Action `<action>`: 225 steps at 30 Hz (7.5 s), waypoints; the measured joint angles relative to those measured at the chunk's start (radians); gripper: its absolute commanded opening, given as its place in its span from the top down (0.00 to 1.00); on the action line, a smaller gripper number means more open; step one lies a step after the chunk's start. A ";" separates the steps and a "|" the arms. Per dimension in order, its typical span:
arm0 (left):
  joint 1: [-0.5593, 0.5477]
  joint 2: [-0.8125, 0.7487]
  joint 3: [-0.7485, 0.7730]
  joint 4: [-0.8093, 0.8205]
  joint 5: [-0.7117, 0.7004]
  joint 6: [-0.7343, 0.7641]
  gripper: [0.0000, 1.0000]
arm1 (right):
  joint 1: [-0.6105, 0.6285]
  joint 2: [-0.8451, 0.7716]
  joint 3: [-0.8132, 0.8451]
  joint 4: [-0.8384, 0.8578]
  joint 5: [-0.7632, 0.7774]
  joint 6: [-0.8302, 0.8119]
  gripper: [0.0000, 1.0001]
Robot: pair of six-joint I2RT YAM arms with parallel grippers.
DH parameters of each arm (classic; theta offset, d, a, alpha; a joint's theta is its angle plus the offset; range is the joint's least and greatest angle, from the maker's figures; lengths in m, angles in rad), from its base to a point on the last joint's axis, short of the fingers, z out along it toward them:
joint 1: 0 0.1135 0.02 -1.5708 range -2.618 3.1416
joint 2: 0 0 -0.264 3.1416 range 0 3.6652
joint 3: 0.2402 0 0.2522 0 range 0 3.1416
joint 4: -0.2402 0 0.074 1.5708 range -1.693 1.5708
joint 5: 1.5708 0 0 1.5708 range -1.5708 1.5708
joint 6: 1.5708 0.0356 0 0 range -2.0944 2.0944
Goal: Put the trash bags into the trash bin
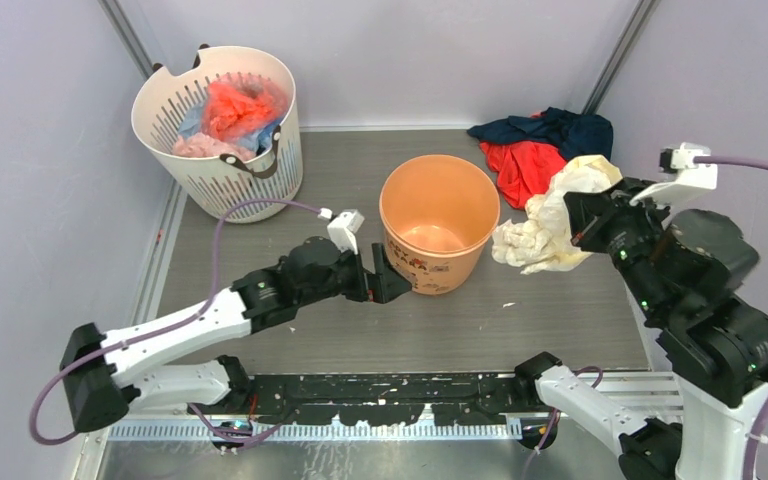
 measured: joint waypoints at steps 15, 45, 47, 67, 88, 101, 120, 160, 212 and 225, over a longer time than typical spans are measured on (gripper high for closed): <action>-0.002 -0.166 -0.010 0.134 0.219 0.105 0.00 | 0.000 0.021 0.042 0.084 -0.423 0.039 0.99; -0.002 -0.049 -0.100 0.582 0.323 0.177 0.67 | 0.000 0.099 -0.102 0.299 -0.827 0.210 0.99; -0.002 -0.046 -0.082 0.565 0.332 0.179 0.76 | 0.000 0.096 -0.102 0.297 -0.823 0.206 0.99; 0.032 -0.332 -0.012 0.137 0.222 0.330 0.90 | 0.000 0.051 -0.030 0.174 -0.592 0.086 0.99; 0.034 -0.600 0.008 -0.177 0.018 0.401 0.90 | 0.000 -0.003 0.011 0.122 -0.245 0.029 0.99; 0.034 -0.606 0.266 -0.310 -0.029 0.460 0.95 | 0.000 0.019 0.047 0.122 -0.311 0.031 0.66; 0.037 -0.173 0.848 -0.292 0.075 0.542 0.97 | 0.000 0.054 0.087 0.048 -0.447 0.021 0.07; 0.039 -0.248 0.548 0.058 -0.179 0.406 1.00 | 0.006 0.075 -0.691 1.276 -0.723 1.116 0.26; 0.080 -0.099 0.652 0.083 -0.189 0.413 1.00 | 0.070 0.131 -0.625 0.919 -0.759 0.843 0.99; 0.160 0.010 0.906 -0.257 -0.200 0.458 0.98 | 0.079 -0.024 -0.552 0.623 -0.678 0.568 0.92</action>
